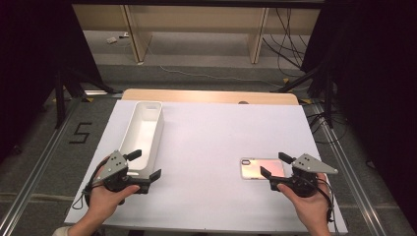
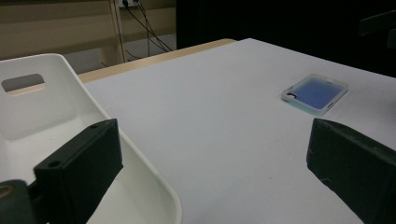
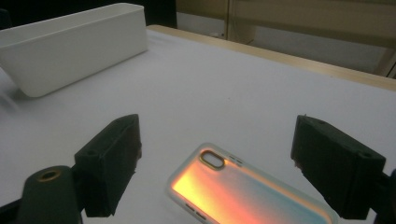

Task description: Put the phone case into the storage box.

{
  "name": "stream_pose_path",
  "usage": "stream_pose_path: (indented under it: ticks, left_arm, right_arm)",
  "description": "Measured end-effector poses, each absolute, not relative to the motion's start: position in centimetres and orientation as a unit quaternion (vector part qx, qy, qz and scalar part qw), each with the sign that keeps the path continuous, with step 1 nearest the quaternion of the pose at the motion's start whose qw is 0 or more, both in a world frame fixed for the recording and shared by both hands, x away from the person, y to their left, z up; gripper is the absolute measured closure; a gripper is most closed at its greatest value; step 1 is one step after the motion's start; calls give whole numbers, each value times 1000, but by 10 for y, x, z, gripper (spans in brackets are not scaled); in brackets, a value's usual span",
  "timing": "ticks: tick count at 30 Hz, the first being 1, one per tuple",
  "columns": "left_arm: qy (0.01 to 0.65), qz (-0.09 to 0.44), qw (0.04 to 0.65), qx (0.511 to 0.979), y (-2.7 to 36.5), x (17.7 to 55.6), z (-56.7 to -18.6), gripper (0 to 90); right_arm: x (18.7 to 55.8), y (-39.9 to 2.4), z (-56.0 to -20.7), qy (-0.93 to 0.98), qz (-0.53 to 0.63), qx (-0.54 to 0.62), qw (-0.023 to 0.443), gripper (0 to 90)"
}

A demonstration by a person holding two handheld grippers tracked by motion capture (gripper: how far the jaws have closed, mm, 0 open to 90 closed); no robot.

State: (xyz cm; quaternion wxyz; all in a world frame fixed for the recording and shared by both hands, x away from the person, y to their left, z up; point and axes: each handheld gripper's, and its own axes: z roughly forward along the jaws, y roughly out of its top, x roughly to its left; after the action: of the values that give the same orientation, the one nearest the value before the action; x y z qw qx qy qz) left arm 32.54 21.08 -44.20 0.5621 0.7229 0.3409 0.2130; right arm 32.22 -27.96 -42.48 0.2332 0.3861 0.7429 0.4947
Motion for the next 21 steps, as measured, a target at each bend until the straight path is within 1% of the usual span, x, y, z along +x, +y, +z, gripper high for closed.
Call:
stream_pose_path:
  ticks: [1,4,7,8,10,11,12,13,14,15,16,18,19,21]
  left_arm:
    - [341,213,560,725,211,326,-442,34]
    - [340,213,561,724,210,326,-441,37]
    - [342,209,562,724,209,325,-442,39]
    - [340,211,560,726,209,325,-441,39]
    - [338,212,561,726,210,325,-442,40]
    - [336,212,563,725,211,325,-442,40]
    - [339,214,560,725,212,324,-442,41]
    - [338,216,561,724,213,324,-441,42]
    - [335,215,564,724,213,324,-441,43]
    - [342,215,563,721,213,322,-441,43]
    - [338,216,563,723,213,322,-441,44]
    - [336,215,563,724,213,322,-441,45]
    - [336,215,563,724,212,322,-441,45]
    - [336,216,563,724,213,322,-441,47]
  right_arm:
    - [322,-280,-425,742,494,391,229,183]
    - [326,-280,-427,738,504,382,236,252]
    - [325,-283,-423,751,479,385,240,327]
    - [327,-283,-424,747,483,388,243,373]
    - [329,-285,-425,752,471,388,250,485]
    - [331,-286,-425,757,463,386,251,559]
    - [333,-287,-424,761,456,391,245,655]
    - [336,-289,-423,764,447,385,261,754]
    - [336,-290,-422,766,440,394,255,830]
    - [338,-293,-421,772,424,394,264,900]
    - [340,-294,-420,772,413,402,268,900]
    - [345,-296,-423,781,392,414,255,900]
    - [347,-299,-424,787,375,416,259,900]
    - [352,-303,-430,795,354,424,252,900]
